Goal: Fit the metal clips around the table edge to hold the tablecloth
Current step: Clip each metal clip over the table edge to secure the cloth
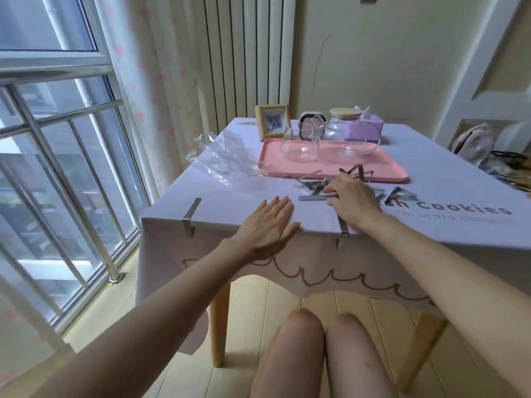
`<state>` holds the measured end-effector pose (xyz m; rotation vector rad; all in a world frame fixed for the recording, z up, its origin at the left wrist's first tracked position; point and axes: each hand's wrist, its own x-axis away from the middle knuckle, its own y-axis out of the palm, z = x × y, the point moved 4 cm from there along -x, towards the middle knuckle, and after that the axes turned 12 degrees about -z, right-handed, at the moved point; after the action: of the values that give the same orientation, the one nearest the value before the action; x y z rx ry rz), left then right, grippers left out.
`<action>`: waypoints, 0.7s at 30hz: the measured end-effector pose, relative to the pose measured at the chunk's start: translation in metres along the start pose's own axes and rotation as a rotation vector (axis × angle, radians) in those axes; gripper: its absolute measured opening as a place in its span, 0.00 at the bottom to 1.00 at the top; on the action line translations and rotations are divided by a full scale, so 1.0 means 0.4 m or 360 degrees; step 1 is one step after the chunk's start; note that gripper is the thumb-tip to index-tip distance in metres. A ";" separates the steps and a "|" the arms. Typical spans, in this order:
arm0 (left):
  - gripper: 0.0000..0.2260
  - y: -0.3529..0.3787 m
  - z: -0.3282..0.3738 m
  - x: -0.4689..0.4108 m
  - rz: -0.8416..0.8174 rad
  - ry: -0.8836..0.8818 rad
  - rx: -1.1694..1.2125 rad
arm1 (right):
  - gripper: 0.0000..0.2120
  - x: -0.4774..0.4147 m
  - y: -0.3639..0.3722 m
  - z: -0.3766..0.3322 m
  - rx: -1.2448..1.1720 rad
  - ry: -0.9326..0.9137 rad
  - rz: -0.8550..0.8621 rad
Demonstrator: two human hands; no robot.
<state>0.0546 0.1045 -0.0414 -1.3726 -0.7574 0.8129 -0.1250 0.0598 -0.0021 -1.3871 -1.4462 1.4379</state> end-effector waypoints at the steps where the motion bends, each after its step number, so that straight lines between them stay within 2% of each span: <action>1: 0.32 0.003 0.018 -0.009 -0.0010 0.0029 0.0005 | 0.08 0.003 -0.001 0.003 -0.0011 -0.0010 -0.0008; 6: 0.26 -0.004 0.083 -0.047 -0.0063 0.0172 0.0132 | 0.03 0.008 -0.020 0.016 -0.0200 -0.0014 -0.0001; 7: 0.25 -0.008 0.085 -0.054 0.0007 0.0159 0.0260 | 0.03 0.008 -0.025 0.023 -0.0282 0.0010 -0.0010; 9: 0.22 -0.028 0.086 -0.062 0.0314 0.0080 0.0525 | 0.04 0.008 -0.037 0.041 -0.0488 0.0058 -0.0007; 10: 0.21 -0.042 0.089 -0.064 0.0492 0.0048 0.0534 | 0.04 0.009 -0.044 0.048 -0.0601 0.0072 0.0006; 12: 0.23 -0.066 0.102 -0.077 0.0724 0.0005 0.0266 | 0.04 0.015 -0.060 0.050 -0.0779 0.0047 0.0008; 14: 0.21 -0.093 0.123 -0.095 0.0830 0.0006 0.0024 | 0.04 0.030 -0.076 0.033 -0.0871 -0.0035 -0.0063; 16: 0.14 -0.117 0.143 -0.106 0.0935 0.0085 -0.0075 | 0.03 0.047 -0.086 0.017 -0.0921 -0.0137 -0.0075; 17: 0.12 -0.125 0.144 -0.110 0.0967 0.0111 -0.0067 | 0.01 0.056 -0.086 0.011 -0.0976 -0.0175 -0.0039; 19: 0.10 -0.135 0.136 -0.115 0.0994 0.0076 0.0037 | 0.08 0.077 -0.073 0.021 -0.1215 -0.0132 0.0072; 21: 0.08 -0.140 0.110 -0.113 0.1049 -0.0100 0.0236 | 0.13 0.105 -0.047 0.037 -0.1392 -0.0018 0.0132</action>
<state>-0.0036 0.0878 0.0175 -1.4798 -0.2689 1.3998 -0.1524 0.0990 0.0042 -1.9479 -2.1749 0.8525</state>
